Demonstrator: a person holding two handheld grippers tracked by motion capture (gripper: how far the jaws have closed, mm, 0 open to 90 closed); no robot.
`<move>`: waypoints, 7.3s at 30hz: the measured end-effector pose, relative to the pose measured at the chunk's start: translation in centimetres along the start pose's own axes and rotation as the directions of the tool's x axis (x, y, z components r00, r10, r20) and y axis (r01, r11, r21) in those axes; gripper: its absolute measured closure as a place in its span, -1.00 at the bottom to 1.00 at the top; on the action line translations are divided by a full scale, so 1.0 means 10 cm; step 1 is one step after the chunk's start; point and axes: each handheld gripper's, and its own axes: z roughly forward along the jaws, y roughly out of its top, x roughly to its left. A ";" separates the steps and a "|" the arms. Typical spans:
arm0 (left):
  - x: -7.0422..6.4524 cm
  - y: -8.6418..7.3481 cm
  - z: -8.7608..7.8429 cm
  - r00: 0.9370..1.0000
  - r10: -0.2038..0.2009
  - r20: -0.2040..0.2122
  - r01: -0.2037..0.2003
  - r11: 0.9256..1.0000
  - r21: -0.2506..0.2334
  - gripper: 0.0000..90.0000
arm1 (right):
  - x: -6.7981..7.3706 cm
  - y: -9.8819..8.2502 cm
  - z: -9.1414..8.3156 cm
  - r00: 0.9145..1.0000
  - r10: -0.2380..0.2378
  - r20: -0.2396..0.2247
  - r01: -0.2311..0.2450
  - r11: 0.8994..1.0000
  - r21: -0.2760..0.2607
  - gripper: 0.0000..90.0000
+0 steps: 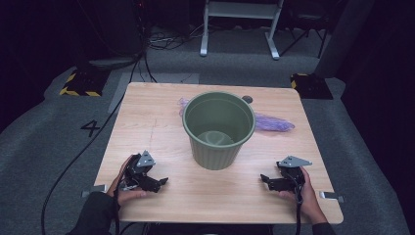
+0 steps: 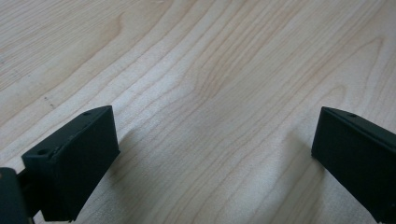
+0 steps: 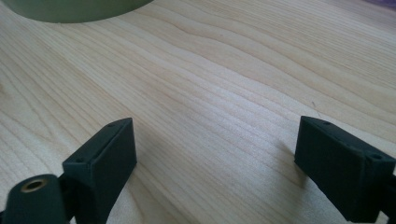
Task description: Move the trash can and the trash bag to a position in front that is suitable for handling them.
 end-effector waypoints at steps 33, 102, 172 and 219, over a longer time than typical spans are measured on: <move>-0.01 -0.01 0.00 1.000 -0.004 0.002 0.004 1.000 -0.002 -0.99 | 0.12 0.42 0.06 0.989 -0.127 -0.082 0.121 0.990 -0.069 -0.56; 0.05 0.63 0.57 0.997 -0.063 -0.050 0.062 0.998 -0.021 -0.84 | 0.74 1.31 0.92 0.963 -0.221 -0.153 0.205 0.972 -0.114 -0.38; 0.00 0.01 0.00 1.000 -0.018 -0.015 0.018 1.000 -0.022 -0.83 | -1.26 0.86 0.55 0.963 0.108 0.248 -0.085 0.991 -0.100 -0.19; 0.00 0.03 0.02 1.000 -0.015 -0.006 0.015 1.000 -0.021 -0.84 | 0.04 0.41 -0.11 0.997 -0.071 0.014 0.072 0.990 -0.118 -0.11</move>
